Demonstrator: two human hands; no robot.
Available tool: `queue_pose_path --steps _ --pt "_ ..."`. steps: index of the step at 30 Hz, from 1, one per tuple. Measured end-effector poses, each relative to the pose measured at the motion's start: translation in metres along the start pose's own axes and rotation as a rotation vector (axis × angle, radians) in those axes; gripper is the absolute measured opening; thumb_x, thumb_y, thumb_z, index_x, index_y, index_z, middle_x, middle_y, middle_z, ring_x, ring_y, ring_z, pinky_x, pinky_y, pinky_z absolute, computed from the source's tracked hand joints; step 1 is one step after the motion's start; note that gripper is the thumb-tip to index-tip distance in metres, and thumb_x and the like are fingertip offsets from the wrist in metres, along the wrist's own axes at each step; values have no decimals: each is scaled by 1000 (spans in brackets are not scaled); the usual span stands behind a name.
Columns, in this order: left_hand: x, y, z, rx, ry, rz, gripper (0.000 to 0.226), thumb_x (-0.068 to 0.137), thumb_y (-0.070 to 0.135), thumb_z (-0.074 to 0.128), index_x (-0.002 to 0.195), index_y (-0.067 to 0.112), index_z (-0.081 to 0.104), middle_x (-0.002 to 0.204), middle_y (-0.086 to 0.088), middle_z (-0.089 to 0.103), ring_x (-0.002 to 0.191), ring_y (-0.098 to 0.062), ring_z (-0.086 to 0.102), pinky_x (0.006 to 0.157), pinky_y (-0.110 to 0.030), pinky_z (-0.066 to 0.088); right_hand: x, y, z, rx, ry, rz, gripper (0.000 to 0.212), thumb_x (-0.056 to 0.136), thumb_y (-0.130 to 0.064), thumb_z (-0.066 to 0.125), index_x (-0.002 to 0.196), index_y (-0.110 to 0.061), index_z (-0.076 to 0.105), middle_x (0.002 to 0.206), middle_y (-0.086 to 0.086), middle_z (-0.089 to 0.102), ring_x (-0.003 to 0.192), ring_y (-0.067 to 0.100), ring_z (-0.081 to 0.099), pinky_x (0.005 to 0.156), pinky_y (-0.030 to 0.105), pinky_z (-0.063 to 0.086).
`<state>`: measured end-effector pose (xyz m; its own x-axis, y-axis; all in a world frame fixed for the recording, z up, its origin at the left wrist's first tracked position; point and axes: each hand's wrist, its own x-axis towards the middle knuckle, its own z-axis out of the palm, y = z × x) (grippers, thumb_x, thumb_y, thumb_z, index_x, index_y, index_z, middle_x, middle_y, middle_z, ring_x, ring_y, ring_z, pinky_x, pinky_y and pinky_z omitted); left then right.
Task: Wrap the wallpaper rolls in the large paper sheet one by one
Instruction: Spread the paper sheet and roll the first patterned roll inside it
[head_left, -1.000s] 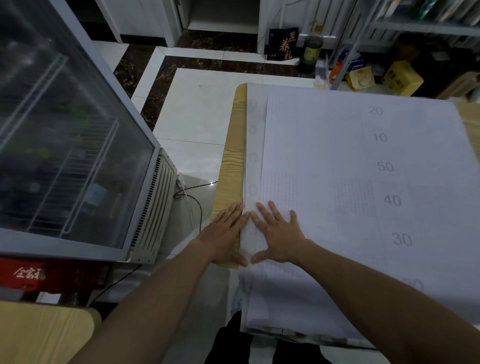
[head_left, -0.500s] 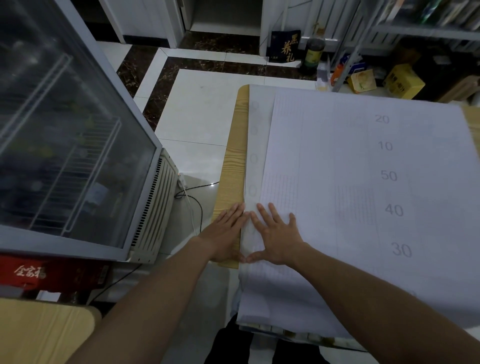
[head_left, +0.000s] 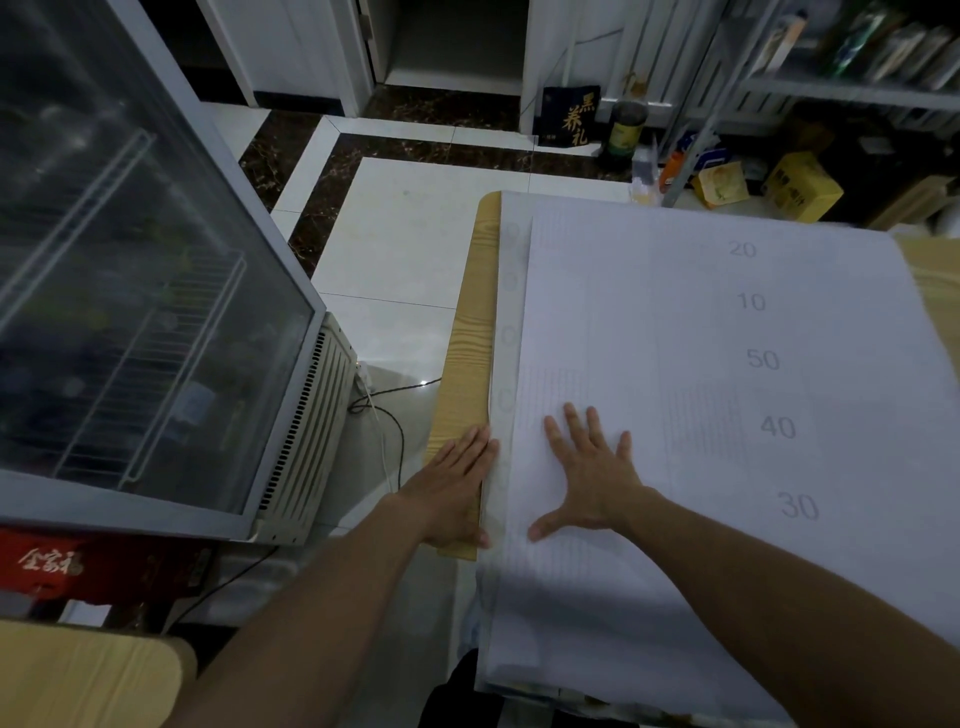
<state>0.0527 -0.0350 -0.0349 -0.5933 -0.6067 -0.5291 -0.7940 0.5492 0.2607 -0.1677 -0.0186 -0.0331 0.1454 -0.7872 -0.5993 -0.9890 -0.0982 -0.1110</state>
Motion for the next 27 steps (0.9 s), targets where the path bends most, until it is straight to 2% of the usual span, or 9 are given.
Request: queue_pose_path --steps 17,21,27 --pt "-5 3 -6 -19 8 -27 126 75 61 67 147 12 -23 154 -4 -30 132 -10 -34 109 -27 -16 7 -16 1 -38 23 -35 146 43 -96 51 146 -27 -27 151 4 -38 138 32 -35 112 65 -8" --pt "-8 3 -7 -27 12 -8 123 75 61 67 148 18 -23 145 3 -37 132 -11 -36 109 -28 -17 2 -6 1 -40 19 -72 138 49 -95 48 146 -30 -26 152 5 -38 139 29 -34 113 64 -6" --pt "-4 2 -1 6 21 -14 121 76 67 61 148 17 -22 151 -3 -35 133 -15 -37 111 -31 -18 1 -7 3 -65 26 -78 136 51 -95 47 146 -31 -26 151 6 -38 139 30 -33 111 65 -8"
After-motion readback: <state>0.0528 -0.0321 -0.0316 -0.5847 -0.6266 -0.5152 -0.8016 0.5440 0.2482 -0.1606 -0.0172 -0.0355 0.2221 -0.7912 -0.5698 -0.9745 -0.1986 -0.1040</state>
